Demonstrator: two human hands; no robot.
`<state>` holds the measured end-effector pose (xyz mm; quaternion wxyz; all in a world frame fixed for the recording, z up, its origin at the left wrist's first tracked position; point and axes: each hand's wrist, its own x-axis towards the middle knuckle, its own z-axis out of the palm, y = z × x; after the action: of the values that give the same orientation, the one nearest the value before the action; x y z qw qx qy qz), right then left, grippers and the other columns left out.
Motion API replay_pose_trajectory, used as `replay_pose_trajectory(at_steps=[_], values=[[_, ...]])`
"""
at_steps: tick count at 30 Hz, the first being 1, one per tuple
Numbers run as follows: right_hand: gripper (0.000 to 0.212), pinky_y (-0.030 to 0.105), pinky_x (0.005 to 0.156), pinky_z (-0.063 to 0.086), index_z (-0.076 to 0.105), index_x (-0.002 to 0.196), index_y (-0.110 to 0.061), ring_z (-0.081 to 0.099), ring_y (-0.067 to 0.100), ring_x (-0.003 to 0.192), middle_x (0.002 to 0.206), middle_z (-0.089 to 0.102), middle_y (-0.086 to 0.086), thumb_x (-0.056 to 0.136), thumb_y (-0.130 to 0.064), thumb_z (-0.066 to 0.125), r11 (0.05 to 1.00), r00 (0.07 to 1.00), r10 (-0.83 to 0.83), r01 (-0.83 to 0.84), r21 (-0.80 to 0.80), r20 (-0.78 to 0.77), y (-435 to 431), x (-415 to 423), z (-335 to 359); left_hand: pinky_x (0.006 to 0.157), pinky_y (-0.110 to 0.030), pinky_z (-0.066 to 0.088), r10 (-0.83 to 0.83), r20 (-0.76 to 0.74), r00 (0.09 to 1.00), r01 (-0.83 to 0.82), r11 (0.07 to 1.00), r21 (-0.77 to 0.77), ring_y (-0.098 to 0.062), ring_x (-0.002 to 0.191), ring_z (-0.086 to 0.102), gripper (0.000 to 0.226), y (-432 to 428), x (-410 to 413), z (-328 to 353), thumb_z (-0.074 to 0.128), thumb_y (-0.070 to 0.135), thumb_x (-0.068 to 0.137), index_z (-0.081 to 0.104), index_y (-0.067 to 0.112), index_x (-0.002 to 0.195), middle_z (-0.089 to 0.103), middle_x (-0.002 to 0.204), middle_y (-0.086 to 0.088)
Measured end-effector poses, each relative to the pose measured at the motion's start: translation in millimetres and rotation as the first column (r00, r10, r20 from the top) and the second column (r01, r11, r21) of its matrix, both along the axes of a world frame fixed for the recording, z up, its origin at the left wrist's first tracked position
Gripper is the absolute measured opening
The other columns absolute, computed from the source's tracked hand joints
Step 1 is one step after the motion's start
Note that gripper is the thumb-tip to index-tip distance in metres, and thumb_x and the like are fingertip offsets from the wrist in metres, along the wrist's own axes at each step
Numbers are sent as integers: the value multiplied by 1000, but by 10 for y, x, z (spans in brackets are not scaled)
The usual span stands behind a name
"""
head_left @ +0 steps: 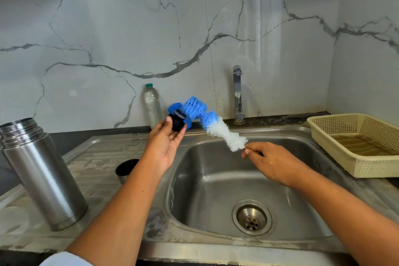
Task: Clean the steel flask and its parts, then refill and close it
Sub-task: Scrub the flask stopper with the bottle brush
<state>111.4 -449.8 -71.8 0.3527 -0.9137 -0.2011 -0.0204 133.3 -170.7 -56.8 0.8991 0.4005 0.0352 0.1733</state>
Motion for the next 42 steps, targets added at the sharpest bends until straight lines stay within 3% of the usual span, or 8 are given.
replay_pose_trajectory(at_steps=[3,7,12,17,22,30,34,42], values=[[26,21,55,40,67,95,-35,49,6,56,70,62,-5,104,-33,43,999,1000,-14,12,46,28,47,-8,13,98,-45,57,-96,-20,995,97,992,79,-35,117,69,26,-78,-54,-4,58,10,101,60,-2,124,69,125,-24],[26,22,56,40,67,95,-34,49,7,57,70,61,-5,105,-32,43,1000,1000,-2,2,24,5,23,-34,23,96,-43,58,22,33,999,-20,998,-51,-35,121,66,31,-13,-1,43,57,13,103,57,-2,130,67,126,-25],[25,20,54,37,68,97,-32,48,7,56,68,58,-5,105,-32,44,999,1000,-11,11,30,-12,50,-38,44,98,-43,58,-123,-14,992,124,988,95,-33,114,71,29,-88,-83,10,56,11,102,59,-3,127,70,126,-23],[25,22,54,38,67,94,-33,47,7,56,65,57,-7,105,-35,45,1000,999,-7,8,17,-34,14,-35,38,95,-43,59,4,29,1000,-4,1000,-3,-34,114,69,22,-96,-35,58,56,10,103,59,-1,122,68,126,-24],[24,21,54,37,68,94,-33,48,7,56,65,58,-6,104,-35,46,999,999,-24,24,30,-26,37,-31,56,98,-45,57,-87,15,996,86,993,81,-30,106,74,23,-191,-83,41,56,10,103,60,-3,121,73,120,-21],[25,22,54,38,68,93,-34,47,7,55,66,58,-7,104,-33,45,999,999,-18,20,37,-40,28,-36,61,97,-44,58,-111,-24,994,113,983,147,-33,113,71,28,-191,-89,23,58,10,101,59,-3,127,68,126,-23],[25,25,58,40,68,92,-35,48,8,58,67,59,-6,104,-33,46,999,999,-12,14,35,-47,-26,-45,69,98,-43,58,-29,28,999,27,997,76,-31,116,70,29,-102,-52,48,58,10,101,59,-3,127,70,125,-20],[24,27,58,42,66,95,-34,52,10,60,73,63,-4,105,-33,44,996,994,-83,85,23,-70,0,8,0,90,-38,62,-103,-47,994,112,948,299,-32,115,69,23,-267,-56,-35,63,4,97,61,1,120,67,125,-21]])
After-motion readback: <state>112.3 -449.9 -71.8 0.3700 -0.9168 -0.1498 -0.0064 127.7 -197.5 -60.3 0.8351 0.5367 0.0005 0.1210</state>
